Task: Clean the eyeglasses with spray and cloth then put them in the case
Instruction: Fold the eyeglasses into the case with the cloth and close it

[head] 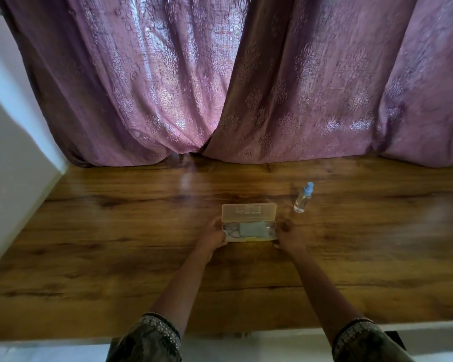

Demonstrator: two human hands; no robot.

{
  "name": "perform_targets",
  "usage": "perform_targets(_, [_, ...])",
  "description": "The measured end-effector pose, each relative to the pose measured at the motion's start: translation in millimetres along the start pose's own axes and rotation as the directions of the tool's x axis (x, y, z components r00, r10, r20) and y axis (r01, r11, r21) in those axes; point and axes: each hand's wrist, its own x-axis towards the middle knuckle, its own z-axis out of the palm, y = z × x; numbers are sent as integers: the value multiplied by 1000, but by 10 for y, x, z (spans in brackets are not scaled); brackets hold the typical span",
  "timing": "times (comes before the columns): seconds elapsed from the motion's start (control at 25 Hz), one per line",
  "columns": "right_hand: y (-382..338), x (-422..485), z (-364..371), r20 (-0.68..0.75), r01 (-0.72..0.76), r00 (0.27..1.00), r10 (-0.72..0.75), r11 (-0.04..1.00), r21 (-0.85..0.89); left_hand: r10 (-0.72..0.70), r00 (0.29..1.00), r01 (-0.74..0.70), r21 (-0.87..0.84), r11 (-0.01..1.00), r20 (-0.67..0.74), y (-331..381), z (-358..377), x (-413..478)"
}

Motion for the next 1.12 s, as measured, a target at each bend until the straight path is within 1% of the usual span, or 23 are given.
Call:
perform_targets(0.12, [-74, -39, -63, 147, -118, 986, 82, 959, 257, -19, 1000, 20, -41, 999, 16, 6, -35, 0])
perform_targets(0.16, [-90, -53, -92, 183, -147, 979, 93, 940, 309, -32, 999, 33, -58, 998, 30, 5, -44, -6])
perform_targets(0.24, [-79, -56, -147, 232, -167, 969, 84, 914, 370, -39, 996, 46, -93, 995, 81, -2, -62, -31])
perform_targets(0.32, [-33, -36, -213, 252, -154, 967, 49, 896, 416, -38, 991, 56, -138, 989, 130, -3, -76, -72])
perform_targets(0.44, [-14, -67, -300, 276, -123, 961, -10, 879, 460, -40, 982, 78, -203, 976, 183, -5, -96, -100])
perform_targets(0.64, [41, -50, -366, 318, -116, 947, -43, 878, 465, -73, 976, 124, -246, 961, 207, 18, -107, -139])
perform_targets(0.84, [-11, -92, -392, 284, -118, 958, -38, 850, 513, -86, 972, 151, -303, 941, 218, 18, -102, -125])
perform_targets(1.0, [-74, -132, -411, 279, -122, 960, -30, 851, 511, -34, 972, 97, -268, 959, 231, 5, -98, -116])
perform_targets(1.12, [-48, -132, -405, 233, -96, 972, -32, 849, 519, -18, 972, 88, -294, 952, 232, 2, -71, -96])
